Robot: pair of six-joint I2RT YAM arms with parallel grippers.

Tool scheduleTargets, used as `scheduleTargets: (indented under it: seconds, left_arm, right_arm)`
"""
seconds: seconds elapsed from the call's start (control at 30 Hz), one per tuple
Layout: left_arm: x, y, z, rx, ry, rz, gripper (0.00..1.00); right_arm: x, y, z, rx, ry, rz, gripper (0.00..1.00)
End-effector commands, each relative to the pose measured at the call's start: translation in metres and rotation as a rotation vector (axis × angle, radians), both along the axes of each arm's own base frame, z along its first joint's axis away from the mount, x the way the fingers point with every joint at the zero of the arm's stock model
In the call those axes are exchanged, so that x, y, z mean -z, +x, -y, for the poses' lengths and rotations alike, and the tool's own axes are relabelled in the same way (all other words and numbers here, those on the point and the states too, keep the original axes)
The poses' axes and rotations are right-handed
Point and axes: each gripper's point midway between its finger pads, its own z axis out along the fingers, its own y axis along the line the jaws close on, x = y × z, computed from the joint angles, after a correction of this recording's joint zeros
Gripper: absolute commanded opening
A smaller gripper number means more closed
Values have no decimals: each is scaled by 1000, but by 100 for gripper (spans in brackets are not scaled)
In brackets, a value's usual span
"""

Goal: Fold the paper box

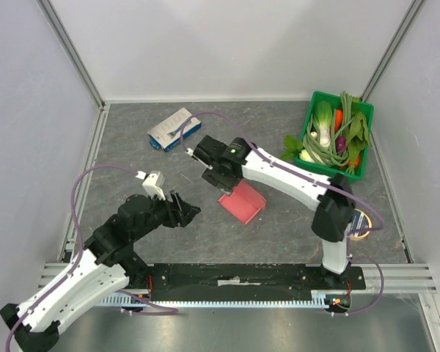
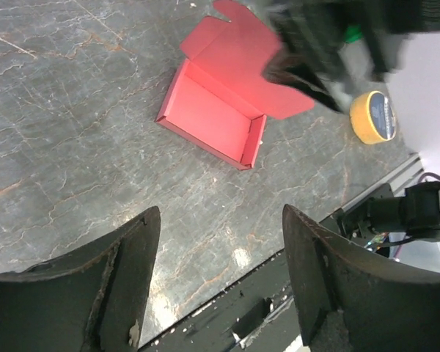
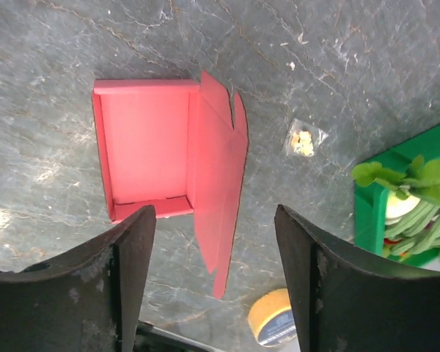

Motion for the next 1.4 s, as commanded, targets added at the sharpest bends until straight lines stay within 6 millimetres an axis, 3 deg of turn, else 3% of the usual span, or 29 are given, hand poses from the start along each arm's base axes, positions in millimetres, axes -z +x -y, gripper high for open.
scheduleTargets:
  seconds: [0.0, 0.03, 0.07, 0.1, 0.13, 0.2, 0.23, 0.27, 0.33, 0.37, 0.4, 0.47, 0.5, 0.53, 0.6, 0.7, 0.77, 0.83, 0.9, 0.93, 1.0, 1.2, 1.3, 1.33, 1.37]
  left_arm:
    - [2, 16, 21, 41, -2, 12, 77]
    - [5, 25, 28, 56, 37, 8, 79]
    - [6, 30, 31, 59, 52, 11, 81]
    - [7, 36, 34, 60, 66, 7, 86]
    - [2, 43, 39, 72, 67, 23, 87]
    - [4, 62, 53, 118, 34, 23, 89]
    - [4, 68, 57, 136, 16, 32, 89]
    - [4, 84, 66, 153, -14, 47, 90]
    - [2, 99, 70, 209, -51, 37, 90]
    - [3, 105, 72, 224, -40, 37, 91]
    - [17, 110, 76, 252, -12, 6, 91]
    - [4, 123, 82, 301, 41, 60, 91]
    - [17, 125, 84, 323, 77, 24, 89]
    - [8, 134, 86, 324, 93, 60, 88]
    - [13, 136, 83, 313, 119, 37, 84]
    - [8, 131, 82, 295, 80, 57, 82]
    - [1, 119, 76, 273, 36, 79, 82]
    - [-2, 101, 70, 271, 1, 88, 82]
    - [-4, 89, 65, 263, -29, 82, 82]
    - [4, 78, 63, 262, -52, 41, 82]
    - [-7, 60, 61, 294, -104, 51, 82]
    - [-5, 25, 50, 307, -140, -51, 82]
    - [-8, 18, 47, 294, -147, -86, 81]
    - [-12, 18, 47, 292, -148, -80, 81]
    - [-13, 19, 46, 288, -145, -80, 81]
  right_arm:
    - [-72, 3, 5, 105, 325, 212, 77]
    - [-54, -7, 14, 136, 337, 175, 77]
    - [-54, -14, 9, 132, 412, 147, 78]
    - [-67, -17, 22, 164, 481, 157, 78]
    - [-46, -27, 33, 182, 472, 112, 79]
    - [-48, -35, 46, 222, 562, 95, 80]
    - [-25, -44, 59, 241, 531, 62, 80]
    - [-29, -47, 63, 250, 573, 75, 80]
    - [-5, -59, 73, 254, 563, 23, 79]
    - [-7, -62, 72, 238, 595, 22, 79]
    - [-2, -62, 76, 241, 604, 13, 78]
    - [10, -68, 76, 214, 619, -14, 74]
    - [15, -68, 79, 212, 605, -12, 73]
    - [23, -67, 85, 227, 572, -7, 68]
    - [32, -64, 82, 206, 563, -9, 63]
    - [39, -48, 79, 200, 550, 46, 59]
    - [43, -30, 85, 220, 479, 115, 54]
    - [41, -21, 78, 190, 470, 124, 54]
    - [45, -18, 67, 152, 476, 99, 49]
    - [42, -16, 61, 133, 490, 96, 38]
    - [41, -16, 46, 39, 517, 72, 26]
    - [23, -9, 15, -209, 580, 111, 11]
    - [29, -5, 8, -296, 558, 117, 6]
    - [22, 1, 2, -323, 555, 125, 4]
    - [39, -1, 4, -326, 506, 68, 2]
